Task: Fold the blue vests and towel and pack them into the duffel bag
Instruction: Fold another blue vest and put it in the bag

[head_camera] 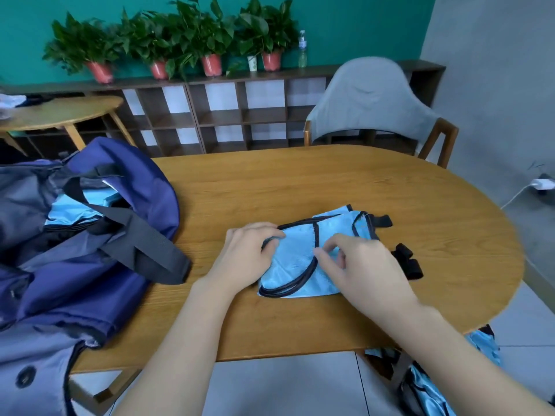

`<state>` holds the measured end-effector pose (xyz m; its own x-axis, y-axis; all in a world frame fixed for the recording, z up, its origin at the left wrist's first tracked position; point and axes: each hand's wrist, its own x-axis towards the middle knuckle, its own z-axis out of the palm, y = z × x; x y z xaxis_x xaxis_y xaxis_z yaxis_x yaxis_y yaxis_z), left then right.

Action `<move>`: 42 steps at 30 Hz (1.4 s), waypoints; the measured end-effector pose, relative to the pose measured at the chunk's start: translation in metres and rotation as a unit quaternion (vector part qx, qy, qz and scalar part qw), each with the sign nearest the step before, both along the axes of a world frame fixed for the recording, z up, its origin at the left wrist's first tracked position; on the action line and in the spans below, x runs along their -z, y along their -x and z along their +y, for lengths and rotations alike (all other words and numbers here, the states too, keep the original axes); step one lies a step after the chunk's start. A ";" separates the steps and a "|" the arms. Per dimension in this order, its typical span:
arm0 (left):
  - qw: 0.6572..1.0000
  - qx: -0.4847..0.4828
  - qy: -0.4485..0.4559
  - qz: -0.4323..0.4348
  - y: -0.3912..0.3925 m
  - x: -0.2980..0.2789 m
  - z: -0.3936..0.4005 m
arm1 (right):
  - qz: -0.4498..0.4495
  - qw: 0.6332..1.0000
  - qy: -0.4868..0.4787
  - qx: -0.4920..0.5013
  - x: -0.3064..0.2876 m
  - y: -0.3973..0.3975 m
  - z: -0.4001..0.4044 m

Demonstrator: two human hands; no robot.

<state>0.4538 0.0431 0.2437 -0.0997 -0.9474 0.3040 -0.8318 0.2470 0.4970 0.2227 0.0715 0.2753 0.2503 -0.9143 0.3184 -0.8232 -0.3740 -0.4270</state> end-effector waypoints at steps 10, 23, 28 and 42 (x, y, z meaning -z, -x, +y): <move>0.997 0.021 0.001 0.070 0.009 -0.010 0.071 | 0.068 0.996 -0.057 -0.005 0.019 0.060 -0.013; 0.995 0.082 0.048 0.016 0.018 0.007 0.075 | -0.031 0.984 0.014 -0.176 0.036 0.036 0.017; 0.994 0.077 0.077 0.005 0.019 0.008 0.068 | -0.161 0.976 -0.013 -0.143 0.027 0.033 0.021; 0.950 0.026 0.085 0.300 0.050 -0.034 0.068 | -0.358 0.920 -0.126 -0.091 -0.011 0.066 0.019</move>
